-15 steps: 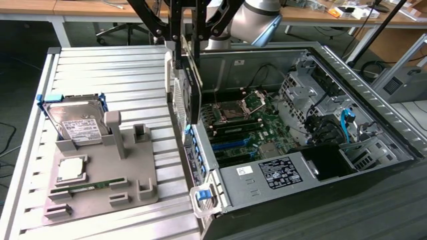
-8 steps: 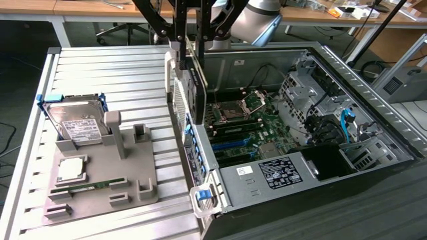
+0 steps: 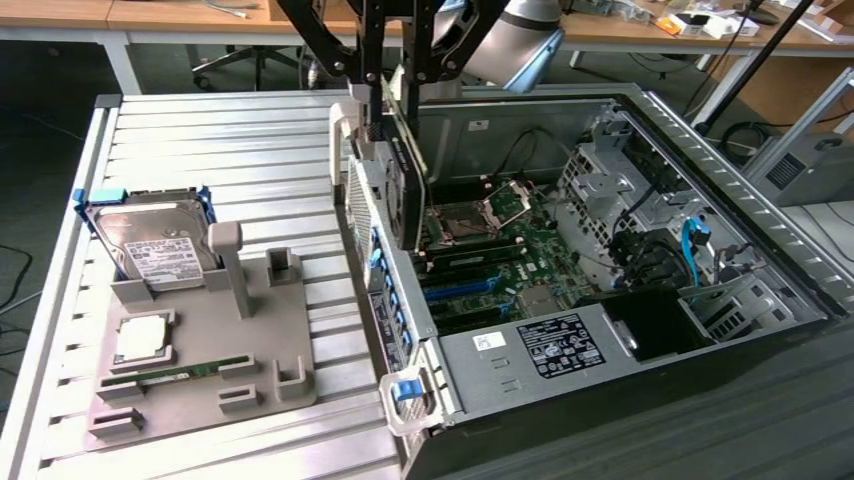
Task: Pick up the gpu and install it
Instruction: 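Pick up the gpu and move the gpu toward the slot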
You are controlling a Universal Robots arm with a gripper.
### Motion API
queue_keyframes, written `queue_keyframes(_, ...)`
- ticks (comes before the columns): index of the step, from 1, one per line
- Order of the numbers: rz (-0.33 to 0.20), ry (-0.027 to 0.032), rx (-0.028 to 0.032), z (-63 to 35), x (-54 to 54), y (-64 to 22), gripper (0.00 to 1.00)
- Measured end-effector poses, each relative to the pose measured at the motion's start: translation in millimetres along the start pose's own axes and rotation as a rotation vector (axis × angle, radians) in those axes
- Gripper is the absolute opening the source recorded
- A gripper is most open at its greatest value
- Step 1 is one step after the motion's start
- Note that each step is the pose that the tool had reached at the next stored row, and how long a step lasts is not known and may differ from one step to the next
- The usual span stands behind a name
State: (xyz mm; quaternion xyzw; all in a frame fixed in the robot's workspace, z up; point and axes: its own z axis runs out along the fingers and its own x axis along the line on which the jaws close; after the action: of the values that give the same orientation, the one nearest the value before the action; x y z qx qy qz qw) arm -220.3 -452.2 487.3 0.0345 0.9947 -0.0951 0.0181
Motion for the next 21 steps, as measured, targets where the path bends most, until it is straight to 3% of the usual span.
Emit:
queue_keyframes(7,0.0,-0.0008,0.01,0.5,-4.0,0.4,0.27)
queue_keyframes(10,-0.001,-0.0014,0.0184,0.9,-7.0,0.6,0.27)
queue_keyframes(12,-0.001,-0.002,0.0267,1.3,-10.0,0.9,0.27)
queue_keyframes(15,-0.002,-0.0037,0.0498,2.3,-17.6,1.6,0.27)
queue_keyframes(18,-0.002,-0.005,0.068,3.5,-26.0,2.4,0.27)
queue_keyframes(19,-0.002,-0.0057,0.0779,4.3,-30.8,2.9,0.27)
queue_keyframes(20,-0.002,-0.006,0.0833,4.7,-33.2,3.1,0.27)
queue_keyframes(21,-0.003,-0.0062,0.0849,4.8,-34.0,3.2,0.27)
